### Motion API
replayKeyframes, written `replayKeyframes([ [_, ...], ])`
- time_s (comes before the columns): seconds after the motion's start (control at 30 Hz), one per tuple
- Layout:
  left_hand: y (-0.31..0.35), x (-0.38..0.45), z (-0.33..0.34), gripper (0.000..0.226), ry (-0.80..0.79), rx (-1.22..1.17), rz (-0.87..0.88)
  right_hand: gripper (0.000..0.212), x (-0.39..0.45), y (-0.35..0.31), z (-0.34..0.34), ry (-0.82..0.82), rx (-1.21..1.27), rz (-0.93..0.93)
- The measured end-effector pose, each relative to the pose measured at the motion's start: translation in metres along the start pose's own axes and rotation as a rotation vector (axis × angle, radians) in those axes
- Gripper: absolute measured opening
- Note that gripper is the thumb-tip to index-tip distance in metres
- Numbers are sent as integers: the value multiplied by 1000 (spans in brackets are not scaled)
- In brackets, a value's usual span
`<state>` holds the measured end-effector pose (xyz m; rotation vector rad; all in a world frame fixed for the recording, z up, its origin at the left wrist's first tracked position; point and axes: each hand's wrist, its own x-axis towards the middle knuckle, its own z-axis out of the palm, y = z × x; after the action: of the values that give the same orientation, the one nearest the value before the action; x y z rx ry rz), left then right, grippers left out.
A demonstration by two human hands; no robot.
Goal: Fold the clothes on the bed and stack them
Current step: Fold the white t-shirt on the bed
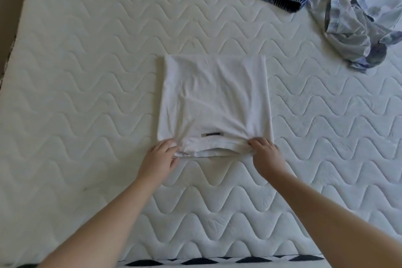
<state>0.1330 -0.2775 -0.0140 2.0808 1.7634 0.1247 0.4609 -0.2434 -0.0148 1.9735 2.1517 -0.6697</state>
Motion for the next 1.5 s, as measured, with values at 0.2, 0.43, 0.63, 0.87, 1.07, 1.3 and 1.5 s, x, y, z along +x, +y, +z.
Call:
replayKeyframes([
  [0.2, -11, 24, -2, 33, 207, -368, -531, 44, 9, 6, -18, 250, 480, 473],
  [0.43, -22, 44, 8, 39, 145, -686, -902, 31, 25, 21, -16, 153, 639, 617],
  [0.63, -23, 42, 11, 25, 160, -764, -876, 18, 25, 32, -18, 91, 649, 619],
  [0.87, -9, 32, 13, 16, 225, -1346, -968, 14, 16, 35, -12, -9, 1559, 753],
  [1.07, -8, 27, 20, 25, 231, -1080, -958, 18, 17, 28, -6, 74, 1460, 776],
  [1.3, -1, 34, 5, 10, 383, -1034, -847, 23, 17, 23, -4, 26, 1551, 738],
  [1.5, 19, 41, 1, 7, 339, -1703, -949, 26, 20, 21, -1, -63, 1783, 832],
])
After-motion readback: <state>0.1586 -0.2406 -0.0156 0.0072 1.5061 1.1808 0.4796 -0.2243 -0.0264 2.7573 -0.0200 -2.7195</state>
